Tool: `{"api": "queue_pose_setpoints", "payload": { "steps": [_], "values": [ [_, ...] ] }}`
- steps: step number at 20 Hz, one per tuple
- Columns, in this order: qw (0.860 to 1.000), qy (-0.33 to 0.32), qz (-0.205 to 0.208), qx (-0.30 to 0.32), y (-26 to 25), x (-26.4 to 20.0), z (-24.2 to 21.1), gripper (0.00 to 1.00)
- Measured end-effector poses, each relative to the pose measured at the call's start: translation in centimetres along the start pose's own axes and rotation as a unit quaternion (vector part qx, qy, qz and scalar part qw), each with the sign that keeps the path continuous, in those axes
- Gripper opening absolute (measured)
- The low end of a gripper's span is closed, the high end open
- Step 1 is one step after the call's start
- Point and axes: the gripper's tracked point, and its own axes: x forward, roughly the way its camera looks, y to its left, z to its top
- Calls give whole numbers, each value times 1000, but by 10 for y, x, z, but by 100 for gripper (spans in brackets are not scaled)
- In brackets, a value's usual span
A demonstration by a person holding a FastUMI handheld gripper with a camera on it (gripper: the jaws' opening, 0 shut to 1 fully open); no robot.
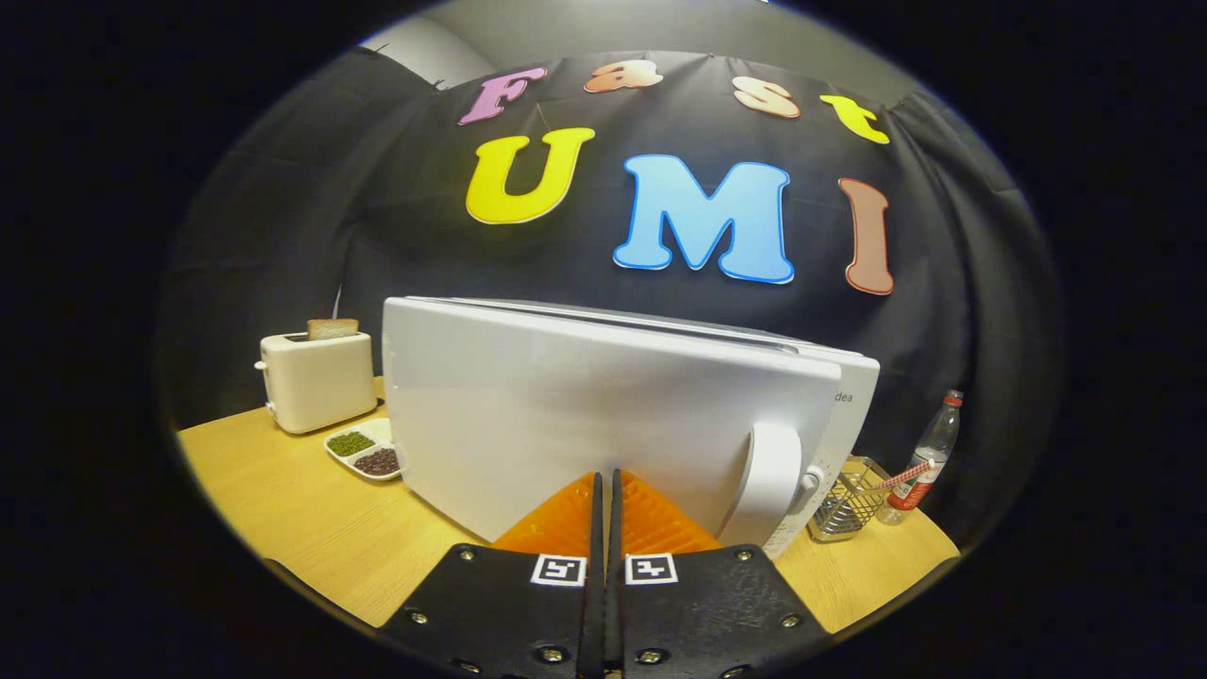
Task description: Open the microwave, put the food inside, and close the microwave door.
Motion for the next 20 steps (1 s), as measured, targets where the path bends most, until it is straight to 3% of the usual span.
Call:
{"api": "queue_pose_setpoints", "payload": {
  "steps": [5,11,14,20],
  "values": [
    [999,6,-45,-11,-24,33,0,1],
    [997,-1,-74,-33,-19,42,8,2],
    [998,14,-54,-17,-13,28,11,2],
    [999,-11,-31,8,3,-41,74,1]
  ]
}}
